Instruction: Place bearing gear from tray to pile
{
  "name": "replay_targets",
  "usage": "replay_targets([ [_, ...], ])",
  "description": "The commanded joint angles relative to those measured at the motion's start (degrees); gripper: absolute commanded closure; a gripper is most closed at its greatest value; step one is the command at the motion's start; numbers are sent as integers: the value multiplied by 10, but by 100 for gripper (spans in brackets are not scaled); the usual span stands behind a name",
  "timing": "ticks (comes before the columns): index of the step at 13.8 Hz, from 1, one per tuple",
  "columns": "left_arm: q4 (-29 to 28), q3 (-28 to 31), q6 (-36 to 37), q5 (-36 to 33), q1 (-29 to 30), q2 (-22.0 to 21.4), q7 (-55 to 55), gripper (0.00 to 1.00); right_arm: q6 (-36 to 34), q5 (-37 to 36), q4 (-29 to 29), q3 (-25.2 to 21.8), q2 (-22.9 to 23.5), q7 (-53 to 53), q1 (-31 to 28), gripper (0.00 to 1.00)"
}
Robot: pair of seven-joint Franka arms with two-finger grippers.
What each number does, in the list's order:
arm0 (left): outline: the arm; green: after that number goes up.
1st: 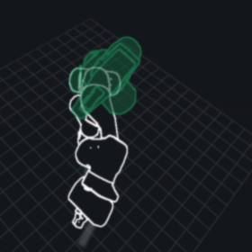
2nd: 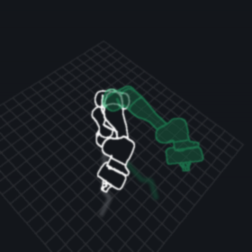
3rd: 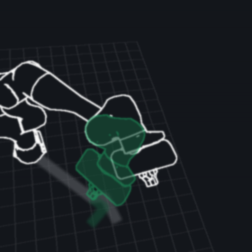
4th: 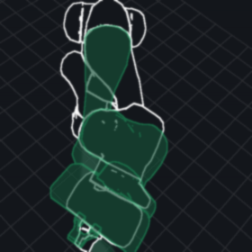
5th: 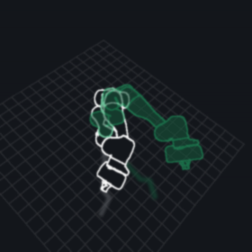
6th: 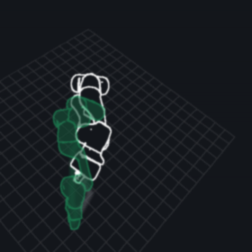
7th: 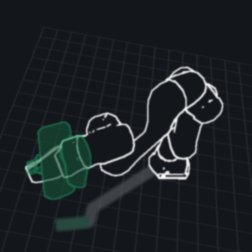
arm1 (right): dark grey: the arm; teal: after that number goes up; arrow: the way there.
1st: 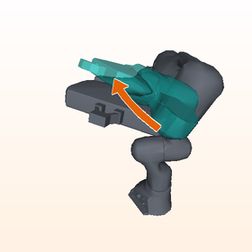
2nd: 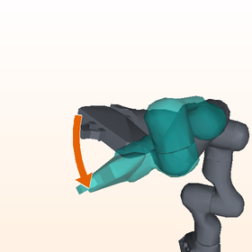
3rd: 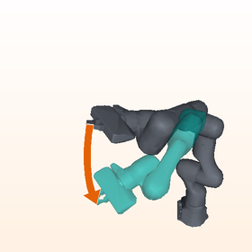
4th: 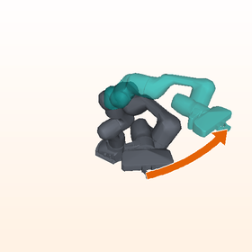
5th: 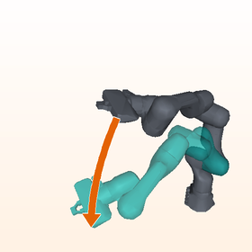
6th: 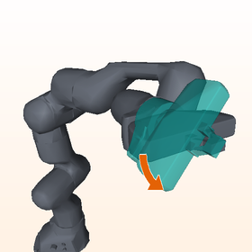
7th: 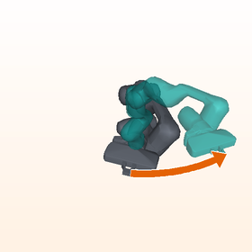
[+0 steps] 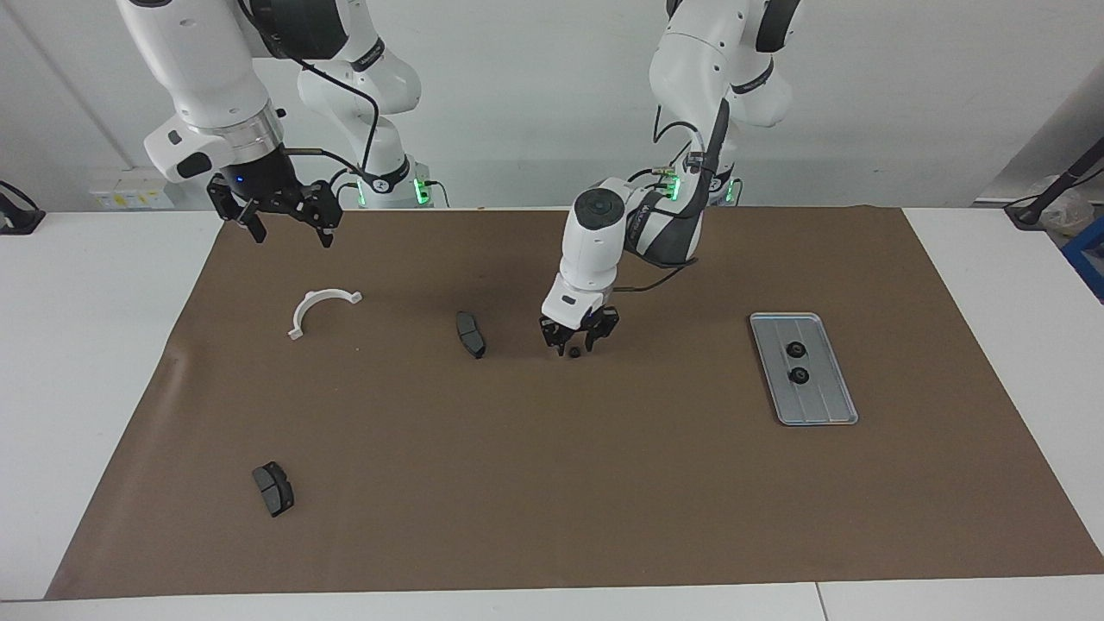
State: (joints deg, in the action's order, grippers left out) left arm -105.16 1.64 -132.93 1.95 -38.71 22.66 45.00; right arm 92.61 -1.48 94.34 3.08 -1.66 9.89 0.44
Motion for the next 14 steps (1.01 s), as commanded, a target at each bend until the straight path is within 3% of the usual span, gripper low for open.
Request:
replay_targets([
  [1, 8, 0, 57, 2, 70, -35, -52, 0, 34, 15, 44, 6, -15, -3, -5, 0],
  [4, 7, -1, 133, 4, 162, -85, -196, 0, 83, 19, 87, 15, -12, -2, 21, 0],
  [6, 7, 1, 170, 5, 218, -96, -305, 0, 116, 23, 109, 15, -5, 21, 61, 0],
  [9, -6, 1, 170, 5, 304, -99, -473, 0, 177, 23, 132, 15, 25, 84, 120, 0],
  [11, -33, 1, 130, 5, 360, -106, -580, 1, 226, 21, 132, 15, 65, 138, 158, 0],
  [14, -131, 1, -10, 5, 413, -122, -655, 7, 290, 11, 126, 15, 119, 213, 215, 0],
])
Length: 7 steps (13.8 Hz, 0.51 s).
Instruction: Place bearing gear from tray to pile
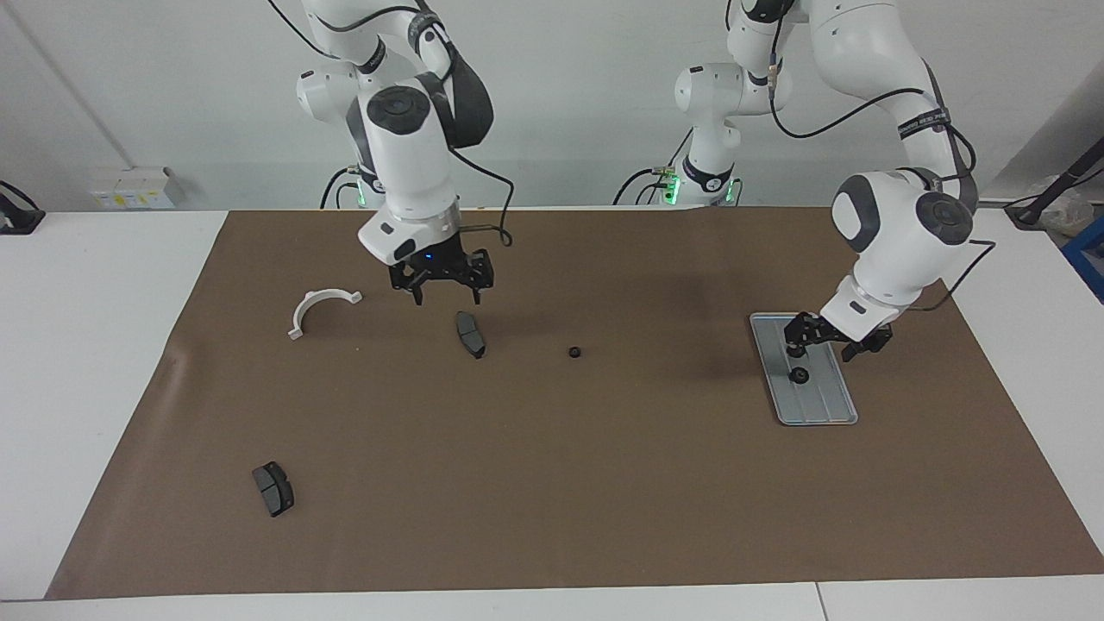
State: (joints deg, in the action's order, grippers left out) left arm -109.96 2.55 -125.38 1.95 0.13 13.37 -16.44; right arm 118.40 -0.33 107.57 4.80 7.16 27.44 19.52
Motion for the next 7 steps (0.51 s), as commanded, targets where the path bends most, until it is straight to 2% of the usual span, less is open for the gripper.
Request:
replay_targets([
  [1, -107, -8, -130, 5, 34, -26, -63, 8, 48, 0, -8, -3, 46, 50, 38, 0],
  [3, -122, -8, -180, 5, 35, -7, -76, 10, 66, -4, -33, -4, 86, 74, 70, 0],
  [5, -119, -8, -191, 5, 33, 2, -73, 10, 66, -31, -66, -2, 118, 99, 80, 0],
  [7, -112, -8, -186, 5, 28, 3, -69, 11, 63, -33, -116, -2, 170, 120, 109, 0],
])
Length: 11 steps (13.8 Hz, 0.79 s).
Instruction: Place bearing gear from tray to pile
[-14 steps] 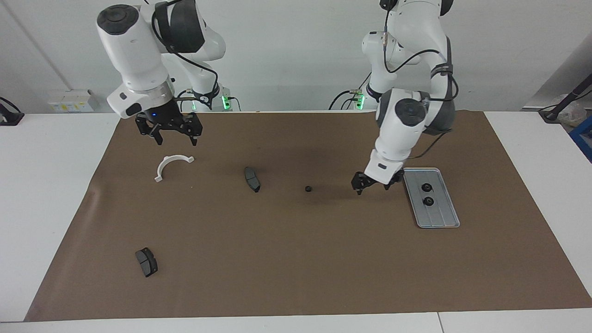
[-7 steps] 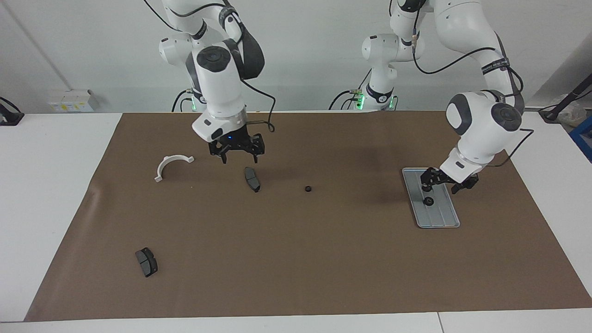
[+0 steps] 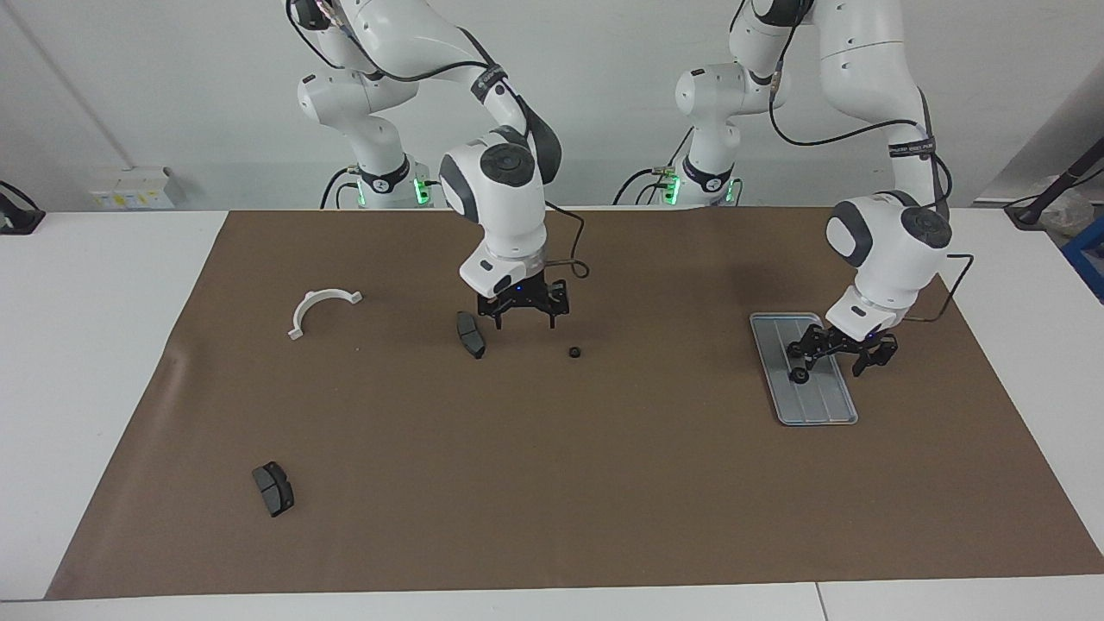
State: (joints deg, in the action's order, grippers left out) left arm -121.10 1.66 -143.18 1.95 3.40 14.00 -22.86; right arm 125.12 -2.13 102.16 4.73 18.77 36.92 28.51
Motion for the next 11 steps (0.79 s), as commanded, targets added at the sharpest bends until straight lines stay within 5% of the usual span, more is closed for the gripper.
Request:
replay_targets([
  [1, 3, 1, -3, 5, -9, -3, -2, 11, -5, -18, -88, -2, 83, 32, 25, 0],
  [6, -4, 1, 50, 5, -49, -11, 40, 20, 32, -48, -101, -2, 129, 89, 53, 6],
  [11, -29, 3, 73, 4, -50, -22, 37, 31, 43, -50, -71, -2, 130, 94, 62, 22],
])
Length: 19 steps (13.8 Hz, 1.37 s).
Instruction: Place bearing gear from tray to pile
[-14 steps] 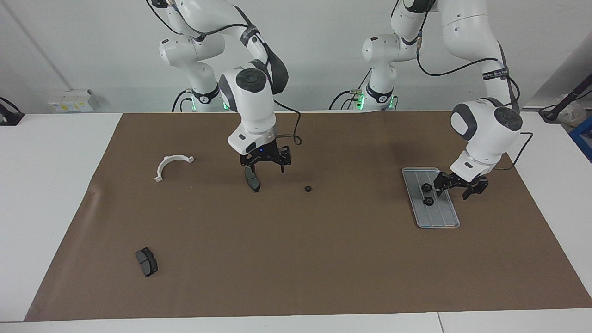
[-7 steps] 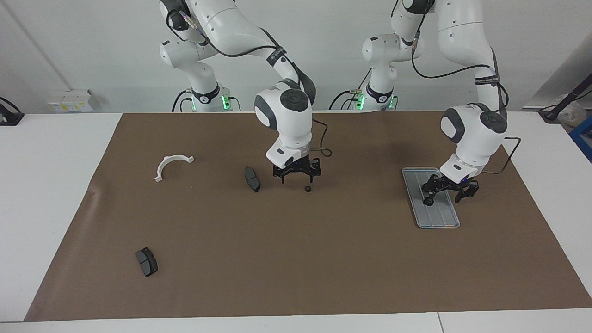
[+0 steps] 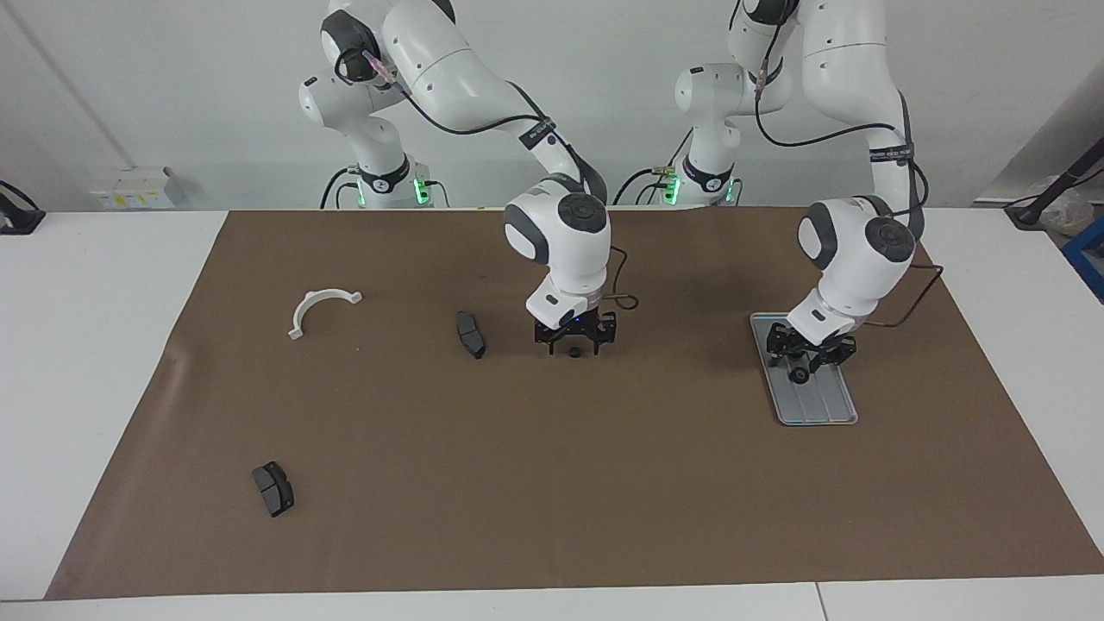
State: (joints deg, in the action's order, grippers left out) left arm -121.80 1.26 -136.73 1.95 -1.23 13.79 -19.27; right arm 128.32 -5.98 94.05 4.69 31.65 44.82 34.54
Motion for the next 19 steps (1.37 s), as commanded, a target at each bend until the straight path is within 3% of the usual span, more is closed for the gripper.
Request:
replay_targets([
  [1, -22, 7, 8, 3, -3, -22, -2, 31, 18, -11, 15, -1, 1, 15, 2, 27],
  [3, -23, 8, 9, 2, 0, -22, -11, 31, 23, -11, 16, -1, 1, 15, 1, 37],
  [7, -23, 8, 23, 2, 5, -23, -31, 32, 61, -11, 22, -1, 2, 15, -1, 38],
  [12, -23, 10, 44, 2, 11, -27, -42, 39, 64, -11, 44, -1, -4, 15, 1, 49],
  [16, -23, 10, 57, -1, 16, -28, -50, 41, 57, -11, 40, -1, -4, 15, 1, 72],
  [19, -23, 10, 56, -1, 16, -28, -50, 43, 54, -11, 38, -1, -4, 15, 1, 84],
])
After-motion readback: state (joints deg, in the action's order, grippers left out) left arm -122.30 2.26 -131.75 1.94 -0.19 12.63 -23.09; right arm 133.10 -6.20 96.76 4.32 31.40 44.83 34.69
